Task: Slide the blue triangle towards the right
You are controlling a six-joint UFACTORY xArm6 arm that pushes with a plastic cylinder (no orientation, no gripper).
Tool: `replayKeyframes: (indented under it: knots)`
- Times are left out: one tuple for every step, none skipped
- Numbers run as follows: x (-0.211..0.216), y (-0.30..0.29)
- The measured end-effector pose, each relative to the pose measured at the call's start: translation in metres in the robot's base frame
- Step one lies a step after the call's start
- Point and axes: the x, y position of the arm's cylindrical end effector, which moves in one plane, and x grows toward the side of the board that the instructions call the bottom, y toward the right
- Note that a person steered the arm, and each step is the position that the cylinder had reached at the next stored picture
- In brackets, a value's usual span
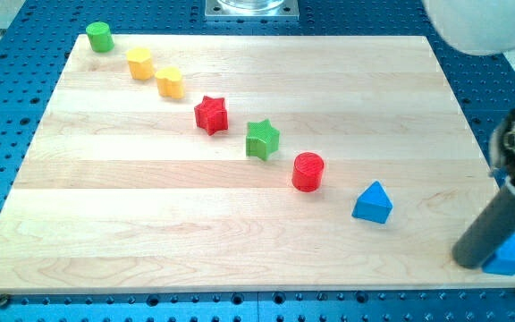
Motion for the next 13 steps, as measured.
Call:
replayKeyframes:
  knots:
    - [0.0,-0.028]
    - [-0.013,-0.03]
    - [-0.013,-0.03]
    - [-0.013,-0.03]
    - [-0.013,-0.03]
    - [-0.01,-0.057]
    - [-0.013,-0.108]
    - [-0.027,-0.143]
    - [-0.03,-0.169]
    - [-0.054,-0.163]
    - [-0.057,-0.144]
    - [-0.057,-0.109]
    - [-0.057,-0.108]
